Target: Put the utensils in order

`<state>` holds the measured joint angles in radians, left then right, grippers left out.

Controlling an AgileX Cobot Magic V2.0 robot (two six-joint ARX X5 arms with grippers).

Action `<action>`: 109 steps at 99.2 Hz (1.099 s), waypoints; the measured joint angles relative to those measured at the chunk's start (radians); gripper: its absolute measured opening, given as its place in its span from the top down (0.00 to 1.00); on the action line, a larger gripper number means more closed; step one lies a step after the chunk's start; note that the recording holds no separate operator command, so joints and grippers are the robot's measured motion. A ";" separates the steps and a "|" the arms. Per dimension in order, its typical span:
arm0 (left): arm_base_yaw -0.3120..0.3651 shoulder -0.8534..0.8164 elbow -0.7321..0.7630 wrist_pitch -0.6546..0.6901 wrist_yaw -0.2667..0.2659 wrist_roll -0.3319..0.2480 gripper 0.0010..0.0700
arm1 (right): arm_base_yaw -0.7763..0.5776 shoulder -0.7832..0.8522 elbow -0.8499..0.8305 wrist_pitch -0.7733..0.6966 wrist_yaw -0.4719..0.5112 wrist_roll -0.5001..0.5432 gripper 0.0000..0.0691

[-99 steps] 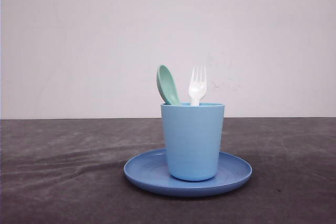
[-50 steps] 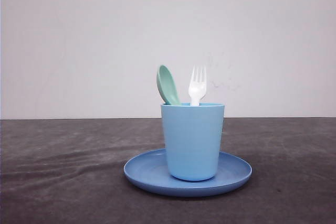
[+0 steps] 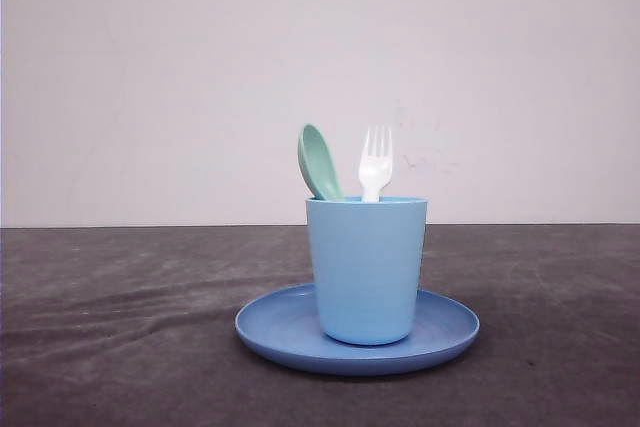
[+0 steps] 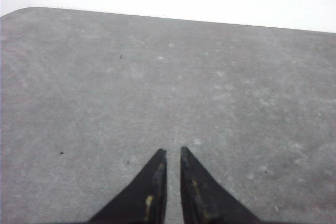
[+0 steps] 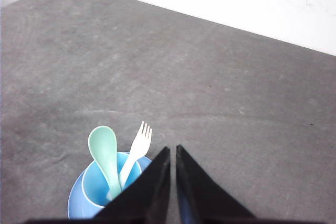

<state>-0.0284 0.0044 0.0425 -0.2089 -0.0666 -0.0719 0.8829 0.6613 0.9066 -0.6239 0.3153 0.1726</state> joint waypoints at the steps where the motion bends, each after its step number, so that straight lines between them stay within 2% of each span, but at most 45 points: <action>1: 0.000 0.000 0.000 0.000 0.001 0.001 0.98 | 0.000 0.000 0.000 0.000 0.000 0.000 0.98; 30: 0.000 0.000 -0.001 0.002 0.011 0.027 0.98 | 0.000 0.000 0.000 0.000 0.000 0.000 0.98; 109: 0.000 0.000 -0.001 0.002 0.011 0.028 0.98 | 0.000 0.000 0.000 0.000 0.000 0.000 0.98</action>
<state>-0.0284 0.0044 0.0418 -0.2070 -0.0559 -0.0441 0.8829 0.6613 0.9066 -0.6239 0.3153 0.1726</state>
